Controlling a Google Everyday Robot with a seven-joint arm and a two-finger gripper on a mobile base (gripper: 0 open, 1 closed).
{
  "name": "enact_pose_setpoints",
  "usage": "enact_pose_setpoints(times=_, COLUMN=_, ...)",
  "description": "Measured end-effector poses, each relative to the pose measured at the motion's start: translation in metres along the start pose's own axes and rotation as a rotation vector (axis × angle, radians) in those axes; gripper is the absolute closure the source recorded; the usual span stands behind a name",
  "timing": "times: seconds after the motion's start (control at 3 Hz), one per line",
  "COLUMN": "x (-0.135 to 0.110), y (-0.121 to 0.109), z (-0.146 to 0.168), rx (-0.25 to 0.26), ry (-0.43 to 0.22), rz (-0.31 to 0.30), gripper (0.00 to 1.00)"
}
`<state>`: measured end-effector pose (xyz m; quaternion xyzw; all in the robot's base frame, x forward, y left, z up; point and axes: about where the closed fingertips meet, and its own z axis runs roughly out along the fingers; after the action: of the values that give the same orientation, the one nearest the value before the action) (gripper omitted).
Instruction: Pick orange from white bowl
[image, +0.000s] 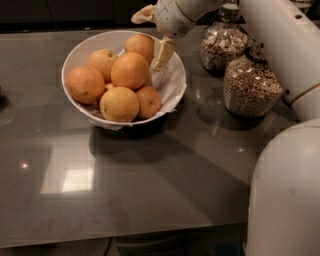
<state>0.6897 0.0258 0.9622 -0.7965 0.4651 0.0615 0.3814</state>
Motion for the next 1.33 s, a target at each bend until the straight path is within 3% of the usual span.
enact_pose_setpoints(times=0.33, x=0.000, y=-0.002, z=0.000, rx=0.003, ry=0.020, rz=-0.020, gripper=0.28)
enact_pose_setpoints(times=1.33, x=0.018, y=-0.009, z=0.016, rx=-0.034, ry=0.057, rz=-0.031, gripper=0.31)
